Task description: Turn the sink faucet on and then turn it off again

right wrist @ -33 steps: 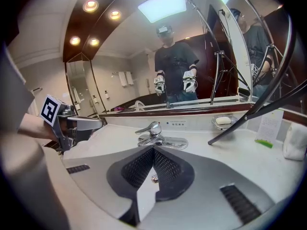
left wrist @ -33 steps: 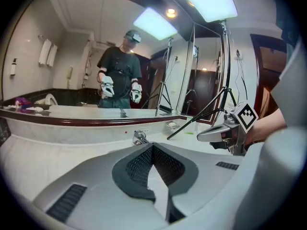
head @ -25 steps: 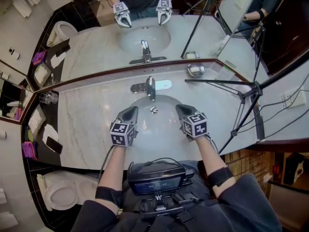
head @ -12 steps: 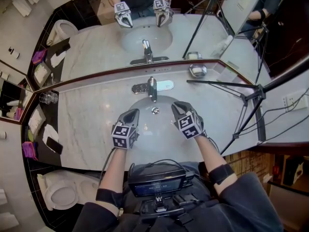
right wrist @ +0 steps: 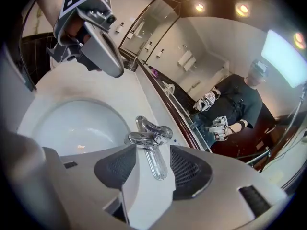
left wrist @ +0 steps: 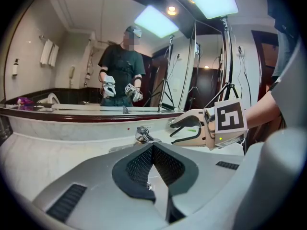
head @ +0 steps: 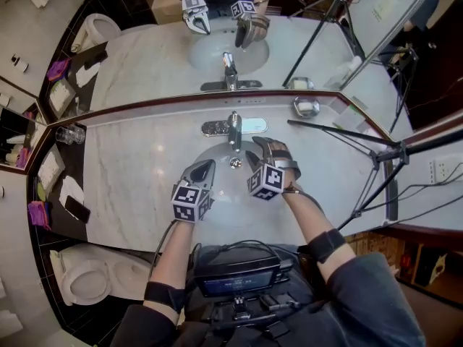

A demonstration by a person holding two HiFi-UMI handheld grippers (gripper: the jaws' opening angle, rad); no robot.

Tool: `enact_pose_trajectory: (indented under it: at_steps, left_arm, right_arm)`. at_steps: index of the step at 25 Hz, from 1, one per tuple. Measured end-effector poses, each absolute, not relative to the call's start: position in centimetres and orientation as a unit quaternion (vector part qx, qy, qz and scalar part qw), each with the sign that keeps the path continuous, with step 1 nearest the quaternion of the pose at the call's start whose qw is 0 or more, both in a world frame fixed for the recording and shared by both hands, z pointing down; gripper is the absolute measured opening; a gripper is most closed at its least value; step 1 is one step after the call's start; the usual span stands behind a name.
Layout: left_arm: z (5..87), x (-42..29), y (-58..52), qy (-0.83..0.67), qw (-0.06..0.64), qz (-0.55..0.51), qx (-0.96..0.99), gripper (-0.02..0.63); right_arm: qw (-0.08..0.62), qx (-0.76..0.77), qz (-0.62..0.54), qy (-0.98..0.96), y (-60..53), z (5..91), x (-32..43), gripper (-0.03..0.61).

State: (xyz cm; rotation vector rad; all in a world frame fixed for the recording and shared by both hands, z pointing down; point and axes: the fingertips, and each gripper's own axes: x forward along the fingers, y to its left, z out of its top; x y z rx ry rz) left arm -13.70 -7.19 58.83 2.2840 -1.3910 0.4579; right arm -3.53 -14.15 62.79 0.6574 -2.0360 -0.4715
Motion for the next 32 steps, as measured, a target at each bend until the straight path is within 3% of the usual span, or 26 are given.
enact_pose_trajectory:
  at_steps: [18, 32]
  left_arm:
    - [60.7, -14.6, -8.3, -0.509, 0.231, 0.163, 0.813, 0.000]
    - [61.6, -14.9, -8.2, -0.508, 0.239, 0.170, 0.810, 0.000]
  right_arm:
    - [0.500, 0.183, -0.315, -0.786, -18.1, 66.3, -9.0, 0.250]
    - [0.500, 0.167, -0.272, -0.805, -19.4, 65.3, -9.7, 0.232]
